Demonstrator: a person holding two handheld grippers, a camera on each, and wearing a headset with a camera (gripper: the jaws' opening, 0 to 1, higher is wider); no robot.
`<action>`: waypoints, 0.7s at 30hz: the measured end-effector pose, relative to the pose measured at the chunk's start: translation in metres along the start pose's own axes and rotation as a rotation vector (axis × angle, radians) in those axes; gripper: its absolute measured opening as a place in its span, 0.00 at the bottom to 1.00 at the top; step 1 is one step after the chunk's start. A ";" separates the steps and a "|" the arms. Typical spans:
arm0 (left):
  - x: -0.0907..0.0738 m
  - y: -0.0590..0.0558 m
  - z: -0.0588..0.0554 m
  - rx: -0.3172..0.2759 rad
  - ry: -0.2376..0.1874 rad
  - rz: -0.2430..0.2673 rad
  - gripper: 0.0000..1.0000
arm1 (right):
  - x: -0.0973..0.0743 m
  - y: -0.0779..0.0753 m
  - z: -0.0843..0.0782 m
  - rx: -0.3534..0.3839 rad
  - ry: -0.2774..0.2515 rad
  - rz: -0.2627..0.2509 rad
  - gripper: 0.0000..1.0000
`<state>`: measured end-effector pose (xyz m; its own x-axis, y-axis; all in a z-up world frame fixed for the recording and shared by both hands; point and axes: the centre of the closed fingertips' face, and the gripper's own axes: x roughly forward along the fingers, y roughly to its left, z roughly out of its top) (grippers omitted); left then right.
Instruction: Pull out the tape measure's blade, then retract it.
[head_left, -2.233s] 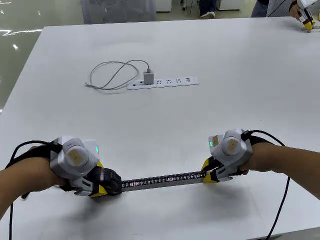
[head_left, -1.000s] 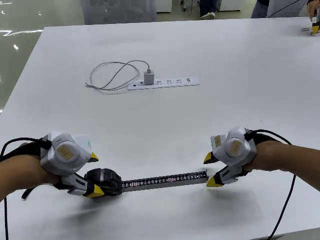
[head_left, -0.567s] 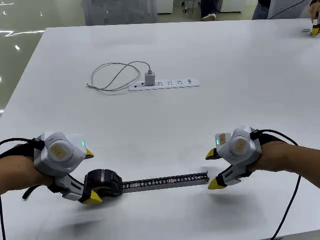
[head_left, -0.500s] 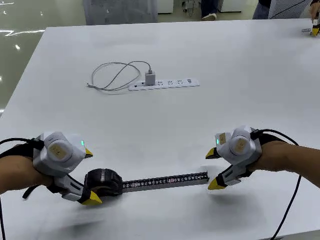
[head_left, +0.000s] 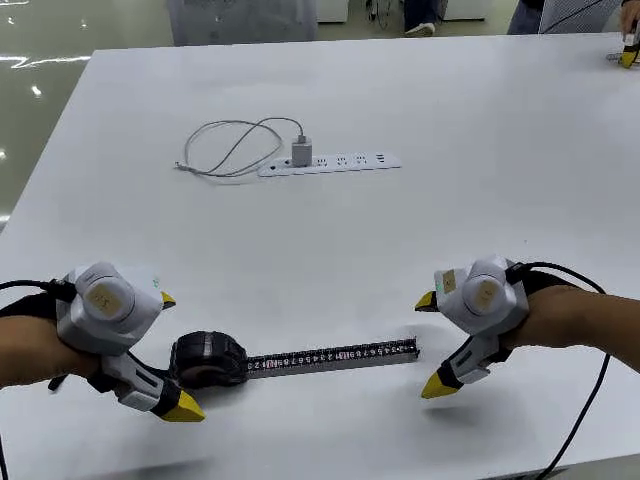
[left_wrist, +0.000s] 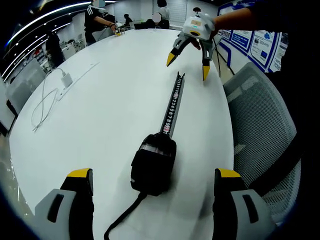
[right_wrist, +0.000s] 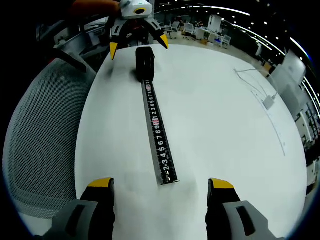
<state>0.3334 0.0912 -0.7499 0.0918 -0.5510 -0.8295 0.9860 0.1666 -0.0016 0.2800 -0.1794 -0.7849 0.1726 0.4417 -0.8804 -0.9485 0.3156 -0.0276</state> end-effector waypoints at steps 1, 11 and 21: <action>0.000 0.000 -0.001 -0.007 -0.001 0.004 0.99 | 0.000 0.000 0.000 0.010 -0.002 -0.001 0.76; -0.014 0.020 0.001 -0.252 -0.160 0.145 0.99 | -0.010 -0.003 0.003 0.168 -0.099 -0.073 0.99; -0.024 0.023 -0.016 -0.369 -0.209 0.219 0.99 | -0.025 -0.013 -0.007 0.326 -0.204 -0.204 0.99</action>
<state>0.3517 0.1214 -0.7390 0.3549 -0.6170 -0.7024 0.8288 0.5553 -0.0690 0.2858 -0.2004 -0.7656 0.4283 0.4894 -0.7597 -0.7613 0.6483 -0.0115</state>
